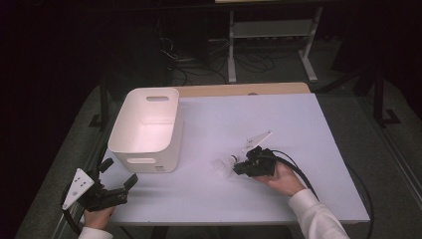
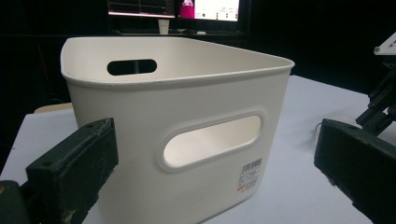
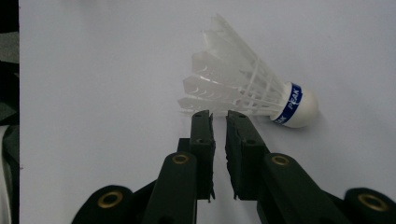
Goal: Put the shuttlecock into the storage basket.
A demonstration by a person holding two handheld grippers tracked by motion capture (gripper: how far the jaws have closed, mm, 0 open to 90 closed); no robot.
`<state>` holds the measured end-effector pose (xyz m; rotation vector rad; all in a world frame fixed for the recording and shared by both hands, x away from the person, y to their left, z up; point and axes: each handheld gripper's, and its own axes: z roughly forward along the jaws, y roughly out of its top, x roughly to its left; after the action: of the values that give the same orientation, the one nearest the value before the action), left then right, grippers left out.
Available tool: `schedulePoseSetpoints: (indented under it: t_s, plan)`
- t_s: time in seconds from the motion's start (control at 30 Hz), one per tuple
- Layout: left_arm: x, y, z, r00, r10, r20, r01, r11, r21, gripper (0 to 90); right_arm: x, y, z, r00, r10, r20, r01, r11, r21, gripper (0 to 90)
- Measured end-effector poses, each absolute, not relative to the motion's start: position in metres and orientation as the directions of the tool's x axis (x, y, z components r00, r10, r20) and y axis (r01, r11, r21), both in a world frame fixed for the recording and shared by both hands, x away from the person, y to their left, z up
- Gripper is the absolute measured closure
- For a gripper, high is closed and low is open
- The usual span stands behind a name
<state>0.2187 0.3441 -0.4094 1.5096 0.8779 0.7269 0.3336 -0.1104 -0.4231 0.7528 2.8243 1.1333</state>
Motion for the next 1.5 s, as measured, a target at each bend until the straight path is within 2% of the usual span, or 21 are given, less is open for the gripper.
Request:
schedulePoseSetpoints:
  t_s: [0.2, 0.27, 0.37, 1.5]
  plan:
    - [0.219, 0.345, -0.409, 0.523, 0.852, -0.038, 0.121, -0.030, 0.992, 0.0, 0.333, -0.105, -0.426, -0.887, 0.422, 0.189, 0.436, 0.626, 0.647, 79.6]
    - [0.219, 0.345, -0.409, 0.522, 0.852, -0.040, 0.121, -0.027, 0.992, 0.0, 0.335, -0.105, -0.428, -0.893, 0.419, 0.163, 0.417, 0.636, 0.650, 79.6]
    - [0.219, 0.345, -0.409, 0.523, 0.851, -0.042, 0.121, -0.026, 0.992, 0.0, 0.335, -0.104, -0.427, -0.883, 0.429, 0.193, 0.442, 0.615, 0.653, 79.6]
    - [0.219, 0.345, -0.409, 0.519, 0.853, -0.043, 0.124, -0.026, 0.992, 0.0, 0.343, -0.096, -0.429, -0.884, 0.433, 0.176, 0.426, 0.592, 0.684, 79.5]
